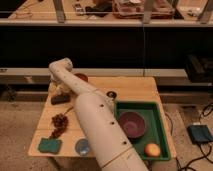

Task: Place banana in paper cup

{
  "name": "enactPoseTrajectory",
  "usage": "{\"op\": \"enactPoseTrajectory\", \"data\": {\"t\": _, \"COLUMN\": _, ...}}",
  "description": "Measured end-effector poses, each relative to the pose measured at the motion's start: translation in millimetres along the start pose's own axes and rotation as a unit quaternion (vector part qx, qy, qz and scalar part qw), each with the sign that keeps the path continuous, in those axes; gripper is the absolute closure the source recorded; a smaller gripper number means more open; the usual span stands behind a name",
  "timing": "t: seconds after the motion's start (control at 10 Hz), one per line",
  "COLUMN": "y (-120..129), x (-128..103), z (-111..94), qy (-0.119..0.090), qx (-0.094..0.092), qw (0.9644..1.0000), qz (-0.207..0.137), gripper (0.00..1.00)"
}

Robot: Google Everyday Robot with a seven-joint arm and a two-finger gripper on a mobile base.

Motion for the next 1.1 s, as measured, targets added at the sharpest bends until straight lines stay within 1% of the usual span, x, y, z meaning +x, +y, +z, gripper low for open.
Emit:
{"op": "enactPoseTrajectory", "data": {"t": 0.1, "y": 1, "x": -3, "z": 5, "qy": 0.002, "qx": 0.004, "qw": 1.0000, "qz": 0.001, "gripper": 0.20}}
{"op": "enactPoseTrajectory", "data": {"t": 0.2, "y": 1, "x": -6, "z": 8, "qy": 0.001, "qx": 0.011, "qw": 0.9999, "qz": -0.001, "gripper": 0.25}}
{"op": "enactPoseTrajectory", "data": {"t": 0.3, "y": 0, "x": -7, "z": 11, "qy": 0.000, "qx": 0.016, "qw": 0.9999, "qz": -0.003, "gripper": 0.32}}
{"op": "enactPoseTrajectory", "data": {"t": 0.4, "y": -3, "x": -7, "z": 13, "qy": -0.001, "qx": 0.019, "qw": 0.9998, "qz": -0.008, "gripper": 0.41}}
{"op": "enactPoseTrajectory", "data": {"t": 0.5, "y": -4, "x": -6, "z": 10, "qy": -0.001, "qx": 0.019, "qw": 0.9997, "qz": -0.015, "gripper": 0.51}}
{"op": "enactPoseTrajectory", "data": {"t": 0.6, "y": -3, "x": -3, "z": 1, "qy": -0.002, "qx": 0.019, "qw": 0.9995, "qz": -0.026, "gripper": 0.63}}
{"op": "enactPoseTrajectory", "data": {"t": 0.7, "y": -3, "x": 0, "z": -8, "qy": -0.005, "qx": 0.020, "qw": 0.9991, "qz": -0.037, "gripper": 0.73}}
{"op": "enactPoseTrajectory", "data": {"t": 0.9, "y": -11, "x": 11, "z": -32, "qy": -0.019, "qx": 0.025, "qw": 0.9969, "qz": -0.072, "gripper": 0.94}}
{"op": "enactPoseTrajectory", "data": {"t": 1.0, "y": -10, "x": 13, "z": -46, "qy": -0.020, "qx": 0.028, "qw": 0.9962, "qz": -0.080, "gripper": 0.99}}
{"op": "enactPoseTrajectory", "data": {"t": 1.1, "y": -9, "x": 14, "z": -65, "qy": -0.015, "qx": 0.031, "qw": 0.9959, "qz": -0.084, "gripper": 1.00}}
